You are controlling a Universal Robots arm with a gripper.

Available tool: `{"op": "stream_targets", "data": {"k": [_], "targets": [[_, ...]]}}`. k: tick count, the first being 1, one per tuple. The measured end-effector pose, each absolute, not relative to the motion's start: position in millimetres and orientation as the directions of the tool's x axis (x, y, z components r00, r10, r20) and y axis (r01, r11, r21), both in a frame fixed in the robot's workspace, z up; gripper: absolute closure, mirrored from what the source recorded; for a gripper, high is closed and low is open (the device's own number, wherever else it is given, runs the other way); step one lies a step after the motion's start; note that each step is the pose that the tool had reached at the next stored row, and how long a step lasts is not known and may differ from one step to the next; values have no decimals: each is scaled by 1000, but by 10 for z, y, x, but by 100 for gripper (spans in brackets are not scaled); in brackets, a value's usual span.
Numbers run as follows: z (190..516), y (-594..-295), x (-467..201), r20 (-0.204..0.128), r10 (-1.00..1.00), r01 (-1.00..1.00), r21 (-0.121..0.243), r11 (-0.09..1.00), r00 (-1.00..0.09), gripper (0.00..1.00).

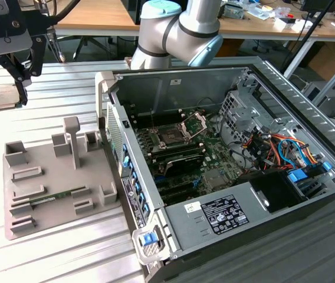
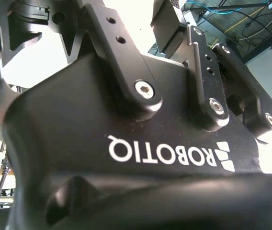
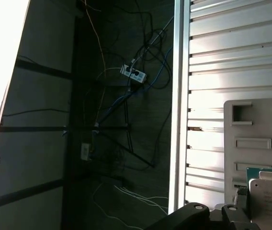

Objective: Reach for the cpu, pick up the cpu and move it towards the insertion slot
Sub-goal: 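Pick up the cpu and move it towards the insertion slot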

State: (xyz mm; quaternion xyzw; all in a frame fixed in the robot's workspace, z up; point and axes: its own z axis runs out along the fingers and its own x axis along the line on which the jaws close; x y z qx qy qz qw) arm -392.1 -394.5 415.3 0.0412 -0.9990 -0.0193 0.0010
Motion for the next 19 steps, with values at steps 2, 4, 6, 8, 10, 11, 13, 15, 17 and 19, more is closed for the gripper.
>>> {"op": "stream_targets", "data": {"k": [2, 4, 6, 8, 10, 11, 13, 15, 17, 19], "targets": [[4153, -3944, -3912, 0, -82, -82, 39, 996, -997, 45], [4152, -3944, -3897, 0, -82, -82, 39, 996, -997, 45], [4152, -3944, -3889, 0, -82, -82, 39, 996, -997, 45], [4153, -3944, -3880, 0, -82, -82, 39, 996, -997, 45], [4153, -3944, -3870, 0, -82, -82, 39, 996, -997, 45], [4152, -3944, -3865, 0, -82, -82, 39, 996, -997, 45], [4152, -3944, -3855, 0, -82, -82, 39, 996, -997, 45], [4152, -3944, -3844, 0, -82, -82, 39, 996, -997, 45], [4153, -3944, -3833, 0, -82, -82, 39, 996, -997, 45], [4153, -3944, -3822, 0, -82, -82, 39, 996, -997, 45]]}}
